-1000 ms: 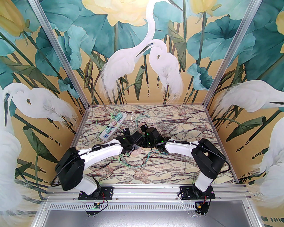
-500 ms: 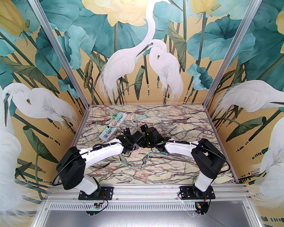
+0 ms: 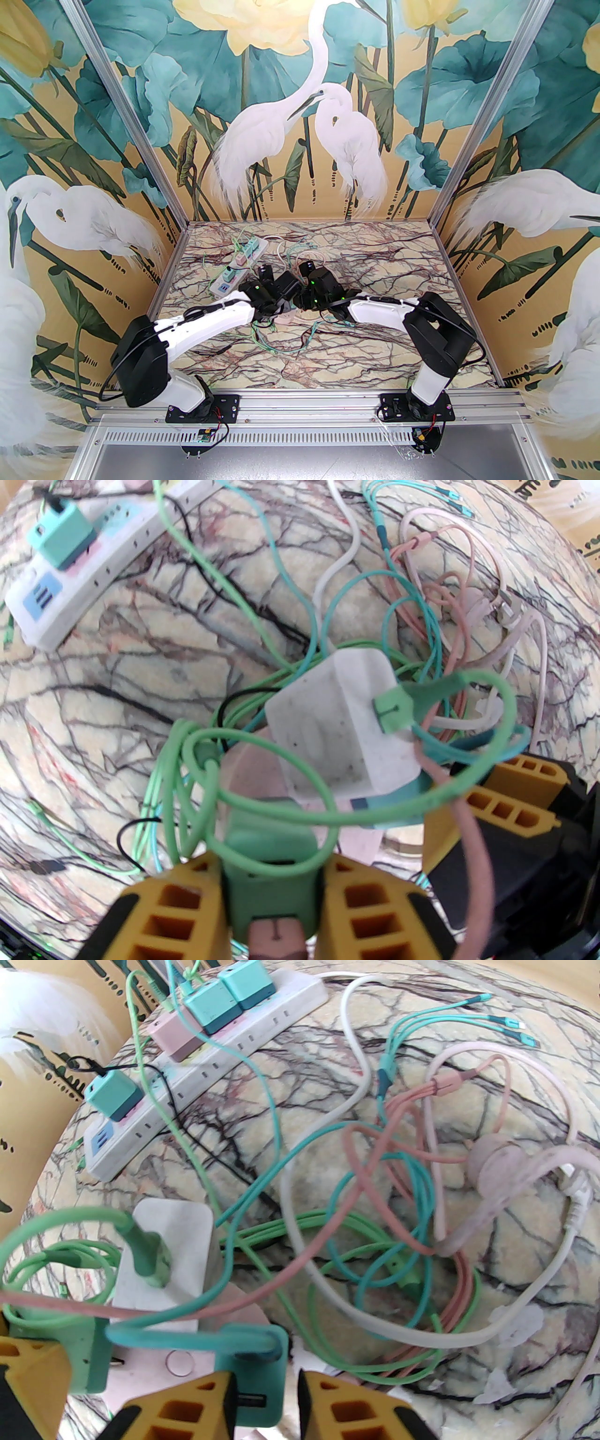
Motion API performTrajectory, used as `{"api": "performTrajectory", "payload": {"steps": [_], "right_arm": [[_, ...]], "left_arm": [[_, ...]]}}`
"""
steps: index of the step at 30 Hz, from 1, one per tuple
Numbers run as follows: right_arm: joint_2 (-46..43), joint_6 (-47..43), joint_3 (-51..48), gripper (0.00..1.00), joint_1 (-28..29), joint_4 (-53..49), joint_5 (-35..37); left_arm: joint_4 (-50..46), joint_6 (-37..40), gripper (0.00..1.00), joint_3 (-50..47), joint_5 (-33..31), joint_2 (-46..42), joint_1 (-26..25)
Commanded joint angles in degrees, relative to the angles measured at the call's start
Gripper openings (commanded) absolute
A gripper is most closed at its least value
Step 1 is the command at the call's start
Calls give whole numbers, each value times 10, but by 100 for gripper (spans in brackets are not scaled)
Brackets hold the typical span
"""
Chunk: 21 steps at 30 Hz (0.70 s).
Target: Pull the plug off the socket
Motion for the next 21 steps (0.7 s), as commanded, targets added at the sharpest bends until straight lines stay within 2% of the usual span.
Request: {"api": "performTrajectory", "payload": {"steps": [1,7,14,21], "right_arm": [[47,-1,-27,30,8,-108,1],[35,-5,-32,30,9,-103,-2],[-36,-10,-78,34,-2,-63,12],[10,-6,-49,33,-5,-88,-17]], "left_arm": [[42,12,13,14,37,25,-15],[72,0,13,-8,71,41,-15],[164,-6,13,-42,121,39,-15],[131,-5,13,-11,112,59,-16]]}}
